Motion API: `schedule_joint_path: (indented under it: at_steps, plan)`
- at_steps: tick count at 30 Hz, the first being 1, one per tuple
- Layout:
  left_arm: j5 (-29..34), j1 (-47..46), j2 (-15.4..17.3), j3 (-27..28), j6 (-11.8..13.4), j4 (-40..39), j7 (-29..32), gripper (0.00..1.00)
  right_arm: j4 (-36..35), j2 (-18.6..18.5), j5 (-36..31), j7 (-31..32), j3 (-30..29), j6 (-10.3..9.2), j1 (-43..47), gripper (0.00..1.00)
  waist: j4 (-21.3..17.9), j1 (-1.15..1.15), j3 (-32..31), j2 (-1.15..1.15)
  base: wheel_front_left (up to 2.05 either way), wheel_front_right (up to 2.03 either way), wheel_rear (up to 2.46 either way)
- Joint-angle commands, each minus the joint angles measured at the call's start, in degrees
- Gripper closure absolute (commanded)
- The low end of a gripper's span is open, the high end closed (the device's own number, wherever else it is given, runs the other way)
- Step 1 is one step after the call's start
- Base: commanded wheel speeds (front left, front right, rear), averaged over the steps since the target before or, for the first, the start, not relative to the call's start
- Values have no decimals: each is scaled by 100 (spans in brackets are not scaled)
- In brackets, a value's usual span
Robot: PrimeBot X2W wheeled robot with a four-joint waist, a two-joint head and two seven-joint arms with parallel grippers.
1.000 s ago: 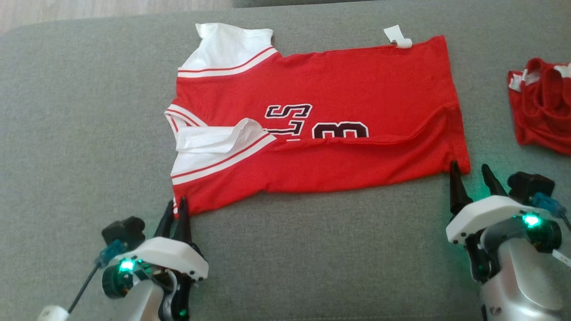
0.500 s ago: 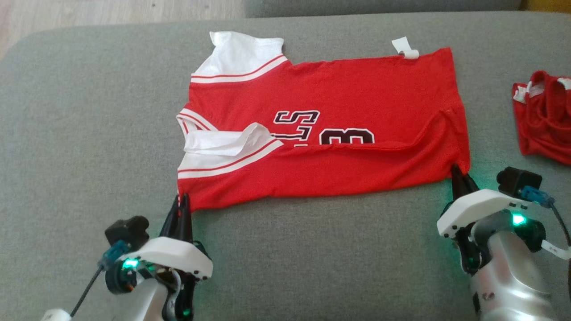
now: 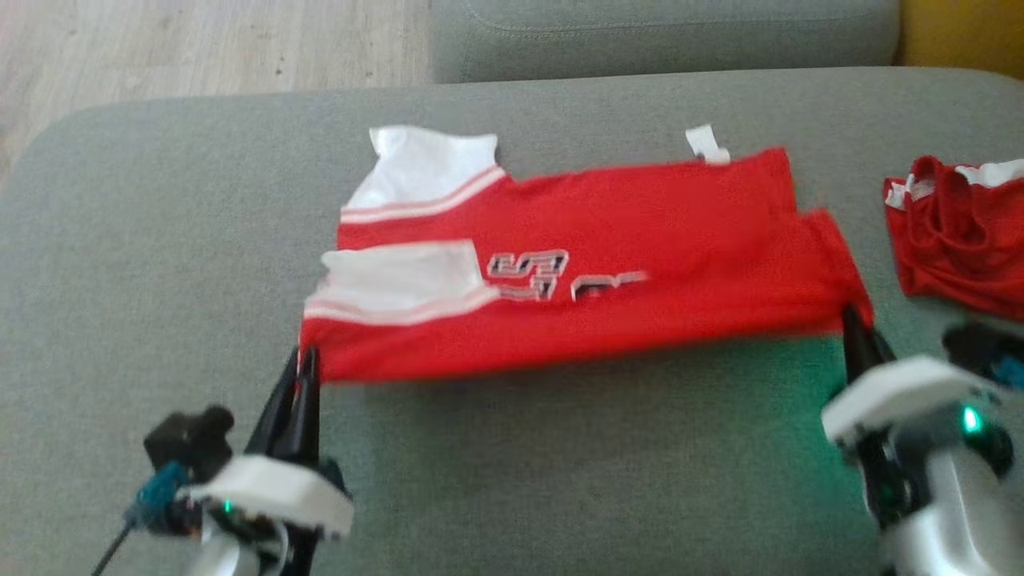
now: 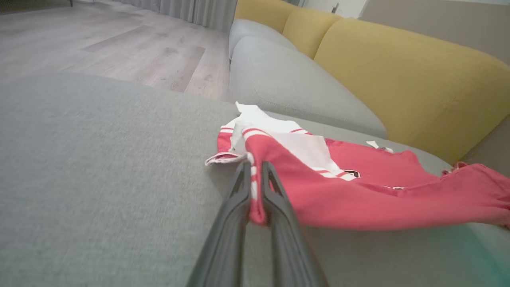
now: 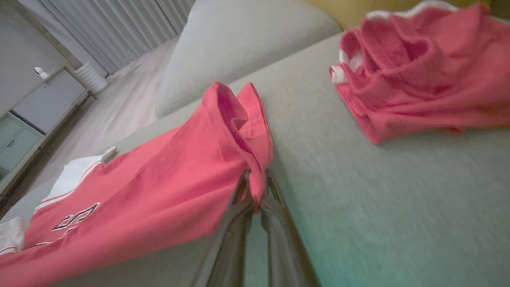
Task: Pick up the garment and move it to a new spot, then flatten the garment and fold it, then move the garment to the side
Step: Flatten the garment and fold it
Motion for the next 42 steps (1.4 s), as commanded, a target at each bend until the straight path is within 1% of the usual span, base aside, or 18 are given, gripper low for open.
schedule_joint_path:
  at_steps: [1,2,3,7,11,12,13,14,15,16,17,21,24,28,31,36,39,42]
  plan:
    - [5,102,191,172,86,-363,79,100,-425,-26,81,142,85,37,220,100,-14,1,2,0,0,0,0]
    - [-18,265,219,161,130,-498,143,100,-617,-26,112,238,68,37,437,100,-23,1,6,0,0,0,0]
    - [-18,265,219,161,130,-498,143,100,-617,-26,112,238,68,37,437,100,-23,1,6,0,0,0,0]
    - [-120,822,198,138,327,-826,255,100,-1213,-26,351,456,-34,37,1164,100,-64,1,45,0,0,0,0]
    - [-207,1109,81,97,426,-844,236,100,-1431,-26,465,503,-86,37,1550,100,-108,1,76,0,0,0,0]
    - [-225,1148,58,91,440,-807,231,100,-1445,-26,439,491,-108,37,1609,85,-115,1,78,0,0,0,0]
    - [-247,1178,39,89,451,-759,229,100,-1452,-26,413,469,-125,37,1659,58,-119,1,78,0,0,0,0]
    - [-250,1200,36,86,460,-708,224,89,-1458,-26,379,446,-132,37,1708,4,-124,1,75,0,0,0,0]
    - [-249,1217,42,85,466,-657,221,60,-1468,-26,330,415,-149,37,1753,0,-131,1,72,0,0,0,0]
    - [-256,1228,52,91,460,-618,211,35,-1484,-26,285,384,-167,37,1794,0,-139,1,70,0,0,0,0]
    - [-265,1230,63,109,454,-594,191,0,-1497,-26,244,366,-191,37,1836,0,-148,1,69,0,0,0,0]
    - [-183,1077,215,187,443,-640,152,0,-1626,-26,93,311,-296,37,1926,0,-199,1,97,0,0,0,0]
    - [-31,711,449,222,385,-770,251,0,-1813,-26,-26,281,-307,37,1833,0,-259,1,151,0,0,0,0]
    - [212,-156,908,286,217,-957,589,0,-2160,-26,-183,303,-190,37,1497,0,-357,1,291,0,0,0,0]
    - [313,-1029,1238,369,22,-972,926,0,-2427,-26,-292,427,-7,37,1167,0,-452,1,482,0,0,0,0]
    - [343,-2466,1613,330,-382,-454,1662,0,-2680,-26,-474,597,346,37,538,0,-693,1,934,0,0,0,0]
    - [346,-3137,1699,214,-601,46,2058,0,-2693,-26,-501,629,581,37,177,0,-858,1,1218,0,0,0,0]
    - [274,-3612,1719,114,-771,525,2397,0,-2625,-26,-513,610,803,37,-148,0,-1037,1,1501,0,0,0,0]
